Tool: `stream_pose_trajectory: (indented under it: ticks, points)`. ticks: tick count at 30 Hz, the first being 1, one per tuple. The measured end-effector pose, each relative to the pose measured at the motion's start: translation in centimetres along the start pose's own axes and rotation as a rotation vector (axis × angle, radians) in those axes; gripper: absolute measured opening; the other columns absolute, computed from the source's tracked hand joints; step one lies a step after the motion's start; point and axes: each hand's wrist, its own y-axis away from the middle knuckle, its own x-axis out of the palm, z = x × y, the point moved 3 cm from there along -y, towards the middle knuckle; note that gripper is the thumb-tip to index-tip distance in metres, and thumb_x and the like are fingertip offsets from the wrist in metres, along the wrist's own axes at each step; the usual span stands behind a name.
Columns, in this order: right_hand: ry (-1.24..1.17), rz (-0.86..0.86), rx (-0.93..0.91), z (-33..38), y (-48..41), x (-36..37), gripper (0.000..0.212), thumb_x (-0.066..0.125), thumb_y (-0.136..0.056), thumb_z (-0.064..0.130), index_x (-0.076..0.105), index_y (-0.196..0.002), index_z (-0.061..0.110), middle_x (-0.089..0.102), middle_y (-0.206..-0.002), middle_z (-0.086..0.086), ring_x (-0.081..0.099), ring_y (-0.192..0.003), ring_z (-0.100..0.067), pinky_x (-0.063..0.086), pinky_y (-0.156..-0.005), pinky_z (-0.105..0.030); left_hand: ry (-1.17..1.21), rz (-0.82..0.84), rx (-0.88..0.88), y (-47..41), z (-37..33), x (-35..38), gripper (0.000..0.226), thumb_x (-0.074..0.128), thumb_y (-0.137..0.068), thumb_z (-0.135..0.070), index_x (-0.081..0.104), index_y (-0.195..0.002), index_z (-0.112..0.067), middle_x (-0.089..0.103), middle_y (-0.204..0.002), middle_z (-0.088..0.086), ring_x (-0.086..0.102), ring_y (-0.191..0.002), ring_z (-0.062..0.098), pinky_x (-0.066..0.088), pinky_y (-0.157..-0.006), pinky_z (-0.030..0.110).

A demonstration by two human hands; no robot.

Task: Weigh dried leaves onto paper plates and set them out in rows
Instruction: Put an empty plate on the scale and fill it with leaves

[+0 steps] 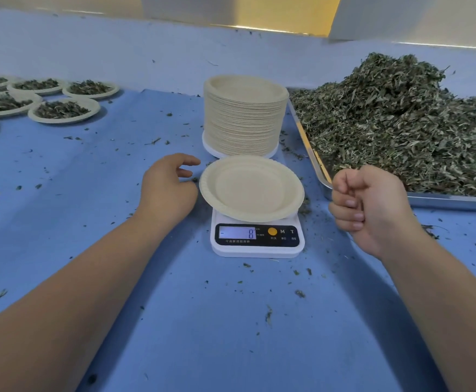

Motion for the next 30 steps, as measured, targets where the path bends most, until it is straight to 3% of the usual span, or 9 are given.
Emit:
stream_pose_trajectory:
  ticks: [2, 6, 11, 15, 19, 22, 25, 30]
  points:
    - [0.022, -0.01, 0.013, -0.2, 0.0, 0.1, 0.019, 0.03, -0.084, 0.011, 0.041, -0.068, 0.015, 0.025, -0.056, 0.001, 0.013, -0.041, -0.01, 0.013, -0.037, -0.015, 0.022, 0.02, -0.023, 0.0, 0.2, 0.3, 0.038, 0.062, -0.088, -0.003, 0.071, -0.114, -0.029, 0.07, -0.11, -0.007, 0.065, -0.105, 0.007, 0.051, -0.084, 0.026]
    - [0.046, -0.001, 0.057, -0.4, 0.0, 0.4, 0.022, 0.023, -0.079, 0.005, 0.043, -0.07, 0.01, 0.032, -0.054, -0.002, 0.016, -0.04, -0.01, 0.011, -0.039, -0.015, 0.049, 0.021, -0.019, 0.0, 0.2, 0.5, 0.027, 0.065, -0.091, -0.011, 0.072, -0.107, -0.03, 0.071, -0.102, -0.009, 0.065, -0.097, 0.001, 0.044, -0.072, 0.017]
    - [0.105, -0.03, 0.046, -0.4, -0.1, 0.7, 0.027, 0.02, -0.078, -0.003, 0.044, -0.072, 0.009, 0.037, -0.053, -0.004, 0.018, -0.036, -0.009, 0.012, -0.036, -0.014, 0.051, 0.029, -0.051, 0.0, 0.3, 0.3, 0.041, 0.058, -0.087, 0.0, 0.071, -0.108, -0.033, 0.071, -0.103, -0.007, 0.065, -0.097, -0.001, 0.047, -0.073, 0.019]
    - [0.106, -0.045, -0.018, 0.0, -0.1, 0.5, 0.024, 0.03, -0.085, 0.002, 0.047, -0.071, 0.012, 0.03, -0.053, -0.001, 0.015, -0.038, -0.01, 0.011, -0.037, -0.016, 0.071, 0.038, -0.098, -0.1, 0.5, 0.2, 0.047, 0.05, -0.083, 0.003, 0.071, -0.102, -0.035, 0.074, -0.097, -0.007, 0.065, -0.085, -0.008, 0.045, -0.065, 0.021]
    - [0.106, -0.046, -0.092, 1.7, -1.0, 0.7, 0.006, 0.048, -0.075, 0.014, 0.052, -0.072, 0.011, 0.031, -0.053, 0.0, 0.016, -0.039, -0.011, 0.014, -0.036, -0.016, 0.073, 0.049, -0.117, 0.0, 0.5, 0.4, 0.038, 0.053, -0.086, -0.003, 0.072, -0.089, -0.036, 0.076, -0.084, -0.011, 0.067, -0.078, 0.006, 0.044, -0.061, 0.024]
    - [0.143, -0.14, -0.142, 3.4, -3.1, 0.0, 0.005, 0.055, -0.067, 0.016, 0.051, -0.068, 0.014, 0.035, -0.054, 0.0, 0.017, -0.043, -0.013, 0.014, -0.038, -0.02, 0.082, 0.057, -0.114, 0.2, 0.2, 0.4, 0.038, 0.053, -0.083, -0.004, 0.072, -0.082, -0.037, 0.076, -0.077, -0.009, 0.069, -0.077, 0.016, 0.051, -0.063, 0.028]
    - [0.255, -0.298, -0.092, 4.4, -6.9, -1.4, 0.011, 0.054, -0.076, 0.009, 0.052, -0.067, 0.015, 0.041, -0.053, 0.0, 0.024, -0.043, -0.014, 0.019, -0.038, -0.021, 0.08, 0.069, -0.12, 0.3, 0.1, 0.3, 0.037, 0.053, -0.083, -0.003, 0.072, -0.084, -0.034, 0.076, -0.076, -0.008, 0.071, -0.081, 0.023, 0.055, -0.069, 0.033]
    - [0.487, -0.379, 0.048, 3.5, -13.6, -3.1, 0.016, 0.053, -0.087, 0.014, 0.061, -0.074, 0.013, 0.054, -0.061, -0.001, 0.043, -0.046, -0.012, 0.031, -0.043, -0.02, 0.05, 0.054, -0.124, 0.2, 0.0, 0.7, 0.034, 0.055, -0.084, -0.003, 0.072, -0.085, -0.032, 0.076, -0.08, -0.011, 0.07, -0.082, 0.013, 0.049, -0.065, 0.027]
